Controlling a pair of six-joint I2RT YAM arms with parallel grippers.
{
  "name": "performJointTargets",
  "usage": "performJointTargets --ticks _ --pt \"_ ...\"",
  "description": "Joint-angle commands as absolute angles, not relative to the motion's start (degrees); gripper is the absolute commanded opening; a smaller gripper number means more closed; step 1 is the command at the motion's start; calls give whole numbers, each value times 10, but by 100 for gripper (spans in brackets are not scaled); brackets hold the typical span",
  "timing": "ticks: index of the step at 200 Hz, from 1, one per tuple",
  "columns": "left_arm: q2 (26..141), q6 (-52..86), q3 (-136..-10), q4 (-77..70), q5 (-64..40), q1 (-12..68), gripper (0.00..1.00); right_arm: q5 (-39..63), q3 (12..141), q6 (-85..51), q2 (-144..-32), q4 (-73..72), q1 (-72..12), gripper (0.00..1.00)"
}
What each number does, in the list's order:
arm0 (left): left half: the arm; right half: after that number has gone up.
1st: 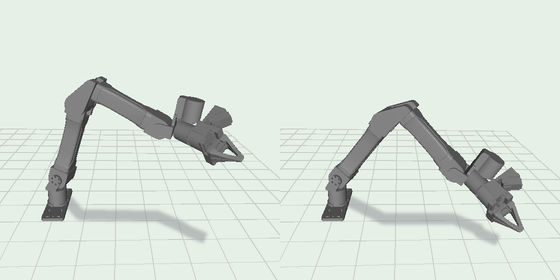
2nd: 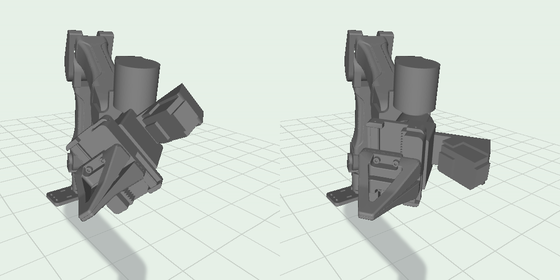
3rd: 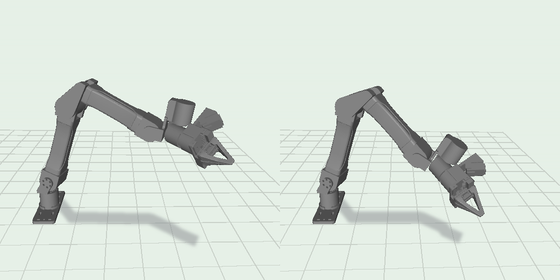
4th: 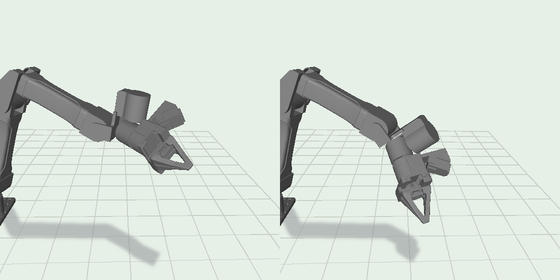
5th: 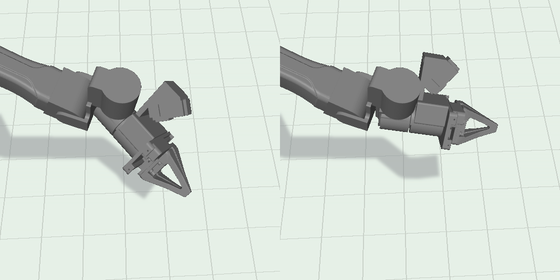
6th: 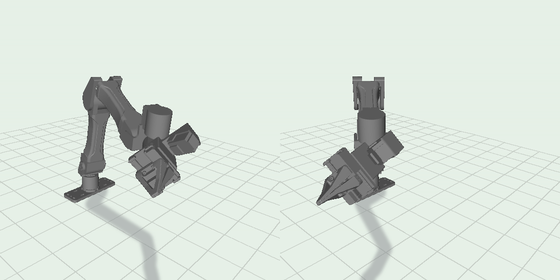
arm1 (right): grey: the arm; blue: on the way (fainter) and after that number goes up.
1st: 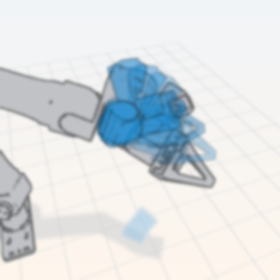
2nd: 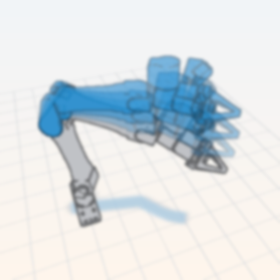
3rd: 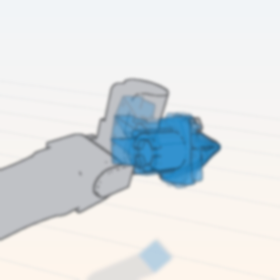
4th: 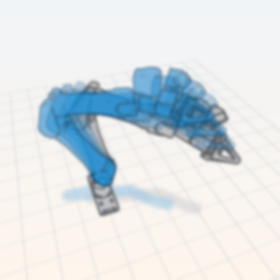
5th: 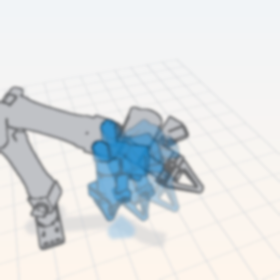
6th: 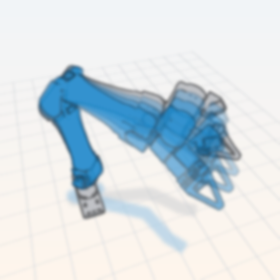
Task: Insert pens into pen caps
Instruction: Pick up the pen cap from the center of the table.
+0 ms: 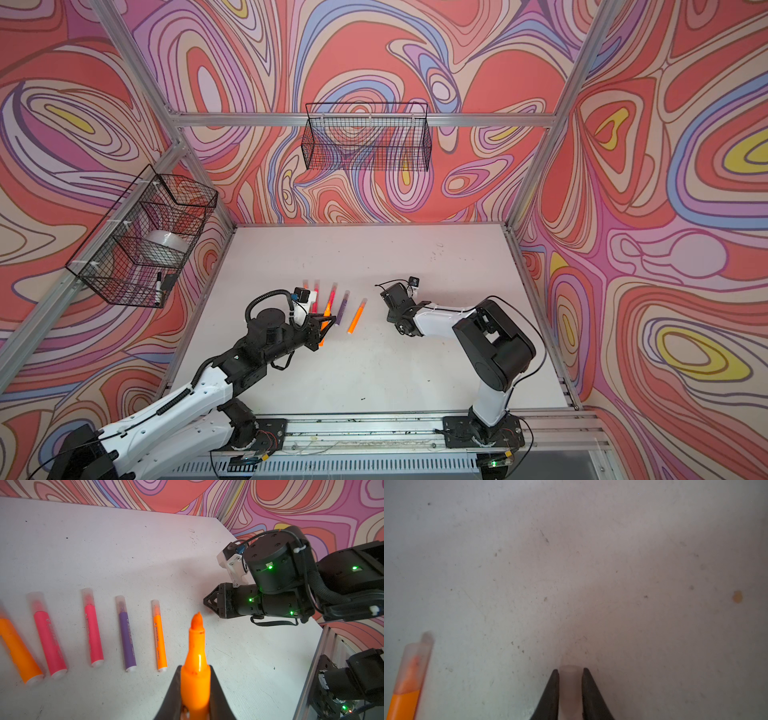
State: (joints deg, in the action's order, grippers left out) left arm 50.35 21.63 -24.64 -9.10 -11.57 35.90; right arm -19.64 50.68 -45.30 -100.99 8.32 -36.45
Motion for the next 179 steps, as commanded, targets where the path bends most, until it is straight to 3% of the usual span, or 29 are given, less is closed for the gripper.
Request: performJointTargets --ticks 1,64,145,179 --pt "500 213 -244 -91 -121 358 0 -194 514 -455 -1035 100 -363 20" --pt "497 214 -243 -92 -129 358 0 -188 489 -468 -1019 78 -363 10" --pt "501 232 -227 -156 -208 364 0 -142 417 -470 -797 20 -369 7" --pt "500 224 -225 -178 -192 408 0 -128 404 -459 -711 -7 -386 6"
